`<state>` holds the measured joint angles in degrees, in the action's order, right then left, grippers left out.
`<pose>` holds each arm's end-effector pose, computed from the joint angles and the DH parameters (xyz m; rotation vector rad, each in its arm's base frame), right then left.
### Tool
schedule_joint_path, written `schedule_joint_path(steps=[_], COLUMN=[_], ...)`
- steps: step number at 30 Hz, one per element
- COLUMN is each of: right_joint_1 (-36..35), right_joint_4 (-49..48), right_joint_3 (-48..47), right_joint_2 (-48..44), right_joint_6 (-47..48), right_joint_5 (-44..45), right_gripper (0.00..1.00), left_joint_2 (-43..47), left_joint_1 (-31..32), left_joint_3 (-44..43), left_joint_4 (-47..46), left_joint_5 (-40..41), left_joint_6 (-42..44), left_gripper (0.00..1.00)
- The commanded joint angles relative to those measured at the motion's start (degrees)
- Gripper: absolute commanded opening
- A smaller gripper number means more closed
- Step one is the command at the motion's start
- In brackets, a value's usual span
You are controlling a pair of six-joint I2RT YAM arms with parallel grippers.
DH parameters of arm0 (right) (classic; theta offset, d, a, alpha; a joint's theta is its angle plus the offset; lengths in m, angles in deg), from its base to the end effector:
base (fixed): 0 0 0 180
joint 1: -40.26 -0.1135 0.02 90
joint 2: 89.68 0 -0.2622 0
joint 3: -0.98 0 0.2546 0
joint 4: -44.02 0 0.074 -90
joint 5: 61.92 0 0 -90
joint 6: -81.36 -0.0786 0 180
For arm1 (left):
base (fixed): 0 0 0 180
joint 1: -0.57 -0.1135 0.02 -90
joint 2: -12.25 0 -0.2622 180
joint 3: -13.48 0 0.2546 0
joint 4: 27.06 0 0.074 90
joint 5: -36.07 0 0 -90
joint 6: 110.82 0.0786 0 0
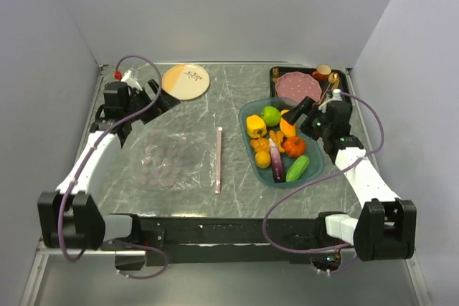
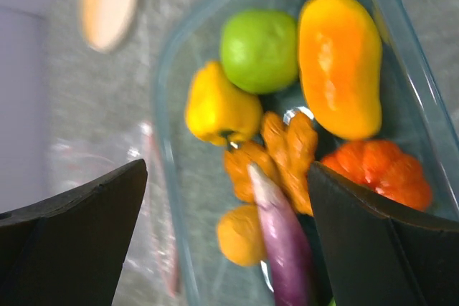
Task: Place the food in the zip-top bag and seal the zipper
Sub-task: Open the zipper of the food storage bag at the center of the board.
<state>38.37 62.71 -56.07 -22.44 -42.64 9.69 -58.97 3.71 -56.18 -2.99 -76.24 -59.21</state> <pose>0.2983 0.0347 0.2385 0.3908 2.0894 0.7108 0.3203 -0.0475 0.2913 -0.3821 2.0518 -0.8440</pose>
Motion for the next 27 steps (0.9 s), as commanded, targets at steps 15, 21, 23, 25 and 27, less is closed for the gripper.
schedule_joint_path(steps=[15, 21, 23, 25, 27], right_joint_1=[3.3, 2.4, 2.2, 2.2, 2.2], right_joint_4=[10.7, 10.0, 11.3, 12.4, 13.2], right_joint_3=[0.2, 0.5, -0.2, -0.5, -0.7], right_joint_2=[-13.0, -11.8, -10.8, -9.5, -9.1], right_joint_6=[6.1, 4.3, 4.6, 4.9, 5.6], right_joint_5=[-1.6, -2.7, -2.2, -1.7, -1.8], right_gripper=[1.0, 1.0, 1.0, 1.0, 1.0], left_joint_2=[2.7, 1.2, -4.5, -10.6, -13.8], left_joint_1=[18.4, 28.8, 34.3, 38.2, 40.0], left_joint_3=[2.9, 3.3, -0.9, -3.9, -6.8], left_joint_4=[14.1, 11.0, 13.1, 17.1, 20.4], left_joint_5=[31.5, 31.4, 34.7, 40.7, 43.2], left_joint_6=[3.7, -0.4, -1.1, -2.1, -2.6], left_gripper=[0.99, 0.98, 0.98, 0.98, 0.98])
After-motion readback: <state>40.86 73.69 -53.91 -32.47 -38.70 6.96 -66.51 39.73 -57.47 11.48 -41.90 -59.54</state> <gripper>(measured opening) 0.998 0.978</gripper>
